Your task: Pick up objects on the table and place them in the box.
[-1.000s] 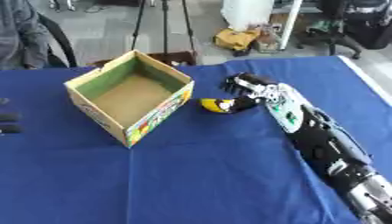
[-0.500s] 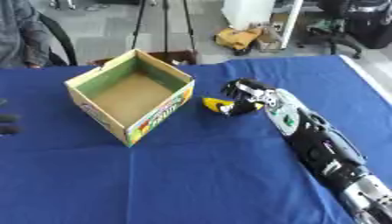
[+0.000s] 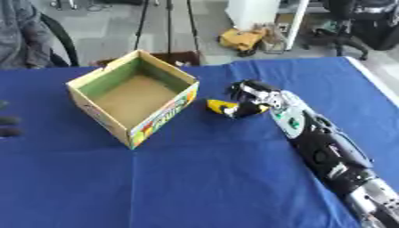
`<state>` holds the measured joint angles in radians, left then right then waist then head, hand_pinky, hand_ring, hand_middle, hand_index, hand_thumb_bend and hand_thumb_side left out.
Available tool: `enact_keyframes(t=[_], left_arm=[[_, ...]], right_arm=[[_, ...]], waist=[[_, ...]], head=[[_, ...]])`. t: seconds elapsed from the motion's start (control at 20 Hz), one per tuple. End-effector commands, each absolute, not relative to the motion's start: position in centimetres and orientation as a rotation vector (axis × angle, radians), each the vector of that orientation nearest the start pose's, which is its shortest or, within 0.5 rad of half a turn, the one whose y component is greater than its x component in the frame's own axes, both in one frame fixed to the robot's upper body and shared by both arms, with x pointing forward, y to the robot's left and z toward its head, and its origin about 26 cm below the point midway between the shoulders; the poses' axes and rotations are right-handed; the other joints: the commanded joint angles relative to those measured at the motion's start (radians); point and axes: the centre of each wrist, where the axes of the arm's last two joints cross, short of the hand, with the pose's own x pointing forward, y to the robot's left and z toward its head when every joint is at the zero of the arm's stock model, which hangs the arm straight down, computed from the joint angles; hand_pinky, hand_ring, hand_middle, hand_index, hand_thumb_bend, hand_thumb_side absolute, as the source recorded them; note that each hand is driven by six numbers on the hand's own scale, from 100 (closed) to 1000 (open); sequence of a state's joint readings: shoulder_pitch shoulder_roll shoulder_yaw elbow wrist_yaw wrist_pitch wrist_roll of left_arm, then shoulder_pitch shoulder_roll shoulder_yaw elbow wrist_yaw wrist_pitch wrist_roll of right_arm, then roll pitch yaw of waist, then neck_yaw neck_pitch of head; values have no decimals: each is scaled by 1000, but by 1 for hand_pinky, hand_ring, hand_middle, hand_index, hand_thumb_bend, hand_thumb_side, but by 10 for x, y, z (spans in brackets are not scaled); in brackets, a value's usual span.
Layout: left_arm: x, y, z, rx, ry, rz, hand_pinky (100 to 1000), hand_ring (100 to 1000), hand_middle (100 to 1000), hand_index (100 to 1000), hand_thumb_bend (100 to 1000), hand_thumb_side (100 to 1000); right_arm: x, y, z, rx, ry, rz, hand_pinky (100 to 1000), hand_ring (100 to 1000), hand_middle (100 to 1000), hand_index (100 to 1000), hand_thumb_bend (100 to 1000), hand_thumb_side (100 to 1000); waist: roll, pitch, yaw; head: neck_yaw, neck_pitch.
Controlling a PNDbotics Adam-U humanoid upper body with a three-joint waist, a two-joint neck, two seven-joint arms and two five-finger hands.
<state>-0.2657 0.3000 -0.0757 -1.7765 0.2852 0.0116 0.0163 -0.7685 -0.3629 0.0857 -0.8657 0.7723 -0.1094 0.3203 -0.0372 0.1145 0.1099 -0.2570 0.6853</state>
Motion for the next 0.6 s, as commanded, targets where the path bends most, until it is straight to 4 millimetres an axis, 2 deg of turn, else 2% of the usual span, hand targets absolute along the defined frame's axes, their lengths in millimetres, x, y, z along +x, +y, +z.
enact_keyframes(t=[0.05,0.35,0.6], left_arm=[[326,257,140,-152,-2006,-201,599,629,686,719,553,1000],[326,257,140,-150,-2005,-202,599,628,685,719,552,1000],[326,257,140,-149,-2006,-201,599,628,685,718,553,1000]], right_arm=[[460,-300,109,-676,-1326,1223,687,751,688,833,275,471],[460,-304,110,-719,-1287,1237,732,789,709,836,280,471],[460,-308,106,-724,-1250,1232,729,783,706,835,273,466]], waist=[[1,-12,1],[1,-10,2],[2,-8,2]], head=[[0,-2],[2,-2],[3,-3]])
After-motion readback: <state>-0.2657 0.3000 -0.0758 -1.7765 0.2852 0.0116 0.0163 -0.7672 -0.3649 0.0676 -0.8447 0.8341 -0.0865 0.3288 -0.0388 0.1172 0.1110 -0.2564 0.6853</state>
